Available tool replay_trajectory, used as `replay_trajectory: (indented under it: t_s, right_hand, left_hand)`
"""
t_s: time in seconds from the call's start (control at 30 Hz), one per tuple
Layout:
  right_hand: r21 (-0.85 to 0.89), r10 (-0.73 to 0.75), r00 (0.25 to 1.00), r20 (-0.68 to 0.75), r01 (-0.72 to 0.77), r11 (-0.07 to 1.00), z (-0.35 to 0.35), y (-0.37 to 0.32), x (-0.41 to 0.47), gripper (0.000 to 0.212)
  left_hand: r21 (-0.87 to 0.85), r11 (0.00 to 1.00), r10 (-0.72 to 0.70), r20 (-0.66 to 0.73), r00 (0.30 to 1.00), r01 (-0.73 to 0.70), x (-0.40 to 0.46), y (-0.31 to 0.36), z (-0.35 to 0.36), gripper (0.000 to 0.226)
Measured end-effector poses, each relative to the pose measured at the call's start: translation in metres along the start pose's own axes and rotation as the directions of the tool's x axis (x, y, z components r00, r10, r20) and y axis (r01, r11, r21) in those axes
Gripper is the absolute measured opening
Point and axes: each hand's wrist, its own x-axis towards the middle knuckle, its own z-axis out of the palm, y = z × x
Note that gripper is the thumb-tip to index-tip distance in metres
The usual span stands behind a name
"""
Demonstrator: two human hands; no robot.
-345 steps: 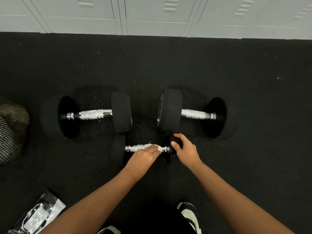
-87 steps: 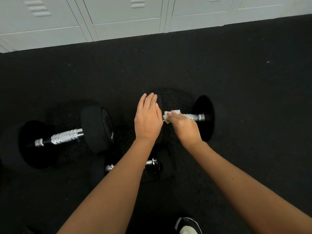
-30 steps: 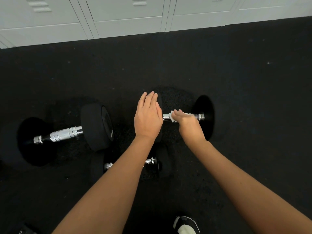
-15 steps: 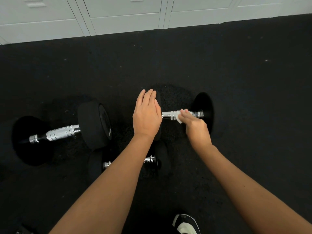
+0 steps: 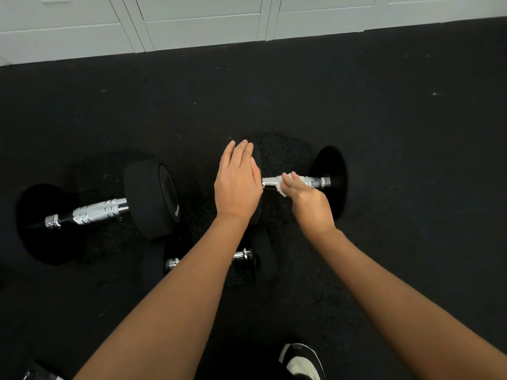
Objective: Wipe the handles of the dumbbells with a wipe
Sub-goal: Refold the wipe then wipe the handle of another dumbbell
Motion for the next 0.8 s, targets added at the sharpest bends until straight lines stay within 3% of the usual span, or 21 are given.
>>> replay_trajectory:
  t_s: [0.17, 0.33, 0.5, 0.67, 0.73, 0.8]
  right_hand:
    - [0.018, -0.162, 0.985, 0.055, 0.161, 0.987, -0.007, 0.012, -0.008, 0.053]
    - [0.056, 0.055, 0.997, -0.051, -0.052, 0.997, -0.001, 0.019, -0.005, 0.054]
    - [0.073, -0.058, 0.998, -0.040, 0.060, 0.996, 0.002, 0.015, -0.012, 0.054]
    - [0.113, 0.133, 0.991, -0.010, -0.131, 0.985, -0.003, 0.016, 0.004, 0.046]
    - [0.113, 0.082, 0.994, 0.076, -0.090, 0.989, 0.000, 0.002, 0.005, 0.046]
    - [0.132, 0.035, 0.999, 0.004, -0.035, 0.991, 0.004, -0.005, -0.005, 0.048]
  left_hand:
    - [-0.012, 1.000, -0.009, -0.003, 1.000, 0.008, 0.001, -0.002, 0.002, 0.051]
    - [-0.021, 1.000, -0.005, -0.014, 1.000, 0.005, -0.001, -0.002, 0.002, 0.050]
    - [-0.019, 1.000, -0.010, -0.012, 1.000, 0.010, 0.000, -0.002, 0.002, 0.049]
    - [-0.015, 1.000, 0.002, -0.020, 1.000, -0.002, -0.001, -0.001, 0.002, 0.049]
    - [-0.024, 1.000, -0.005, -0.013, 1.000, 0.004, 0.000, -0.002, 0.002, 0.049]
    - [-0.021, 1.000, -0.006, -0.009, 1.000, 0.006, 0.000, -0.002, 0.002, 0.048]
